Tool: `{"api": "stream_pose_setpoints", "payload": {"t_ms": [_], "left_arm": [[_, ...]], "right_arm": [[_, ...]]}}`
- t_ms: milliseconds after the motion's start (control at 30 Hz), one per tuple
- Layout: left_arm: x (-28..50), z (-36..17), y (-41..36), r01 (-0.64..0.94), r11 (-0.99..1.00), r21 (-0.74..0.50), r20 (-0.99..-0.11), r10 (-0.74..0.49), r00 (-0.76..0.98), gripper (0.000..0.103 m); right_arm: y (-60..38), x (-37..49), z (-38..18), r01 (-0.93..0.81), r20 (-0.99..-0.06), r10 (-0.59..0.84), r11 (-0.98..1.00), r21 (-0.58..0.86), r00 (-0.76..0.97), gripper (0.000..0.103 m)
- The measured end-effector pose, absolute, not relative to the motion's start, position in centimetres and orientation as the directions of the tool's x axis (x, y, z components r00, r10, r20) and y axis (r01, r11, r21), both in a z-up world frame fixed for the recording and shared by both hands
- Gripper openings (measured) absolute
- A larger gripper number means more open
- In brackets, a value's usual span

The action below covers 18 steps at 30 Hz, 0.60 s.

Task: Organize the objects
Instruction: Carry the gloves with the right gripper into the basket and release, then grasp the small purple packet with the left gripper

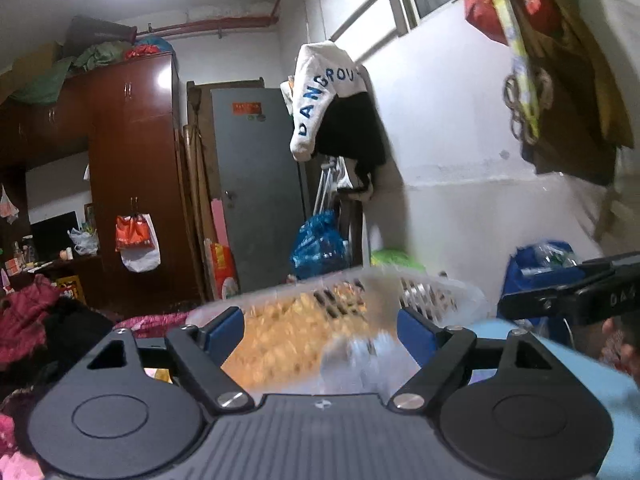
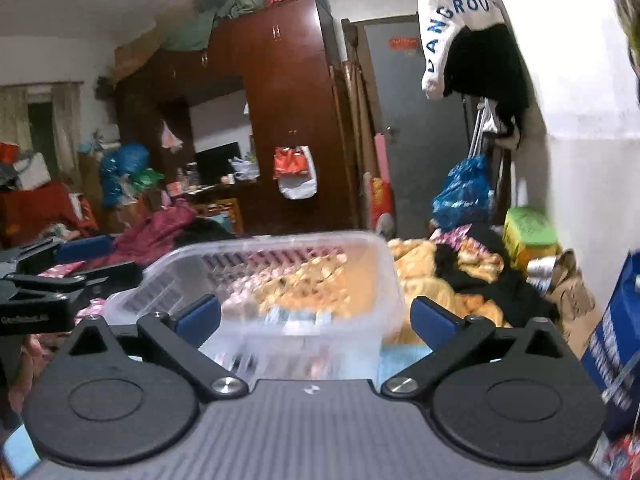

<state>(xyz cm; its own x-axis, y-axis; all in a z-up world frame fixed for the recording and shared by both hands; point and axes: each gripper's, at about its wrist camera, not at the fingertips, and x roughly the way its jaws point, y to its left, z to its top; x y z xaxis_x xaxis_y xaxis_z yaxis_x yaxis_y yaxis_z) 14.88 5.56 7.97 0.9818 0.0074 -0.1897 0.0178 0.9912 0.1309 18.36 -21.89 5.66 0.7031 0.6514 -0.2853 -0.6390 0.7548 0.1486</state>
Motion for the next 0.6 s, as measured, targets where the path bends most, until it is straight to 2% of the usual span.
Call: {"api": "stream_pose_setpoints", "payload": {"t_ms": [133,300,367,467,600], "left_arm": [[11.0,5.4,5.2,-0.013,0.990,0.140,-0.197,0.040,0.979,0.086],[8.1,2.9,6.9,-0.030,0.999,0.027,-0.208,0.035,0.977,0.086],[7.7,1.9,7.1,-0.046,0.999,0.027,-0.210,0.051,0.976,0.086],[7.6,0.8,7.5,-0.056,0.998,0.026,-0.217,0.060,0.974,0.086],[8.4,0.1,8.4,-0.070,0.997,0.010,-0.263,0.070,0.962,0.086]], "right_arm": [[-24.3,14.8,2.7,-0.651,-0.271,0.667,0.742,0.158,0.694,0.103],[-25.6,10.5,-1.7,-0.692,-0.242,0.741,0.671,0.267,0.626,0.103],[-24.9,9.8,-2.9,-0.711,-0.252,0.763,0.646,0.279,0.595,0.103],[-23.0,9.4,-3.0,-0.715,-0.270,0.743,0.666,0.210,0.613,0.103],[-23.1,10.7,-1.7,-0.706,-0.243,0.719,0.691,0.154,0.651,0.103]]}}
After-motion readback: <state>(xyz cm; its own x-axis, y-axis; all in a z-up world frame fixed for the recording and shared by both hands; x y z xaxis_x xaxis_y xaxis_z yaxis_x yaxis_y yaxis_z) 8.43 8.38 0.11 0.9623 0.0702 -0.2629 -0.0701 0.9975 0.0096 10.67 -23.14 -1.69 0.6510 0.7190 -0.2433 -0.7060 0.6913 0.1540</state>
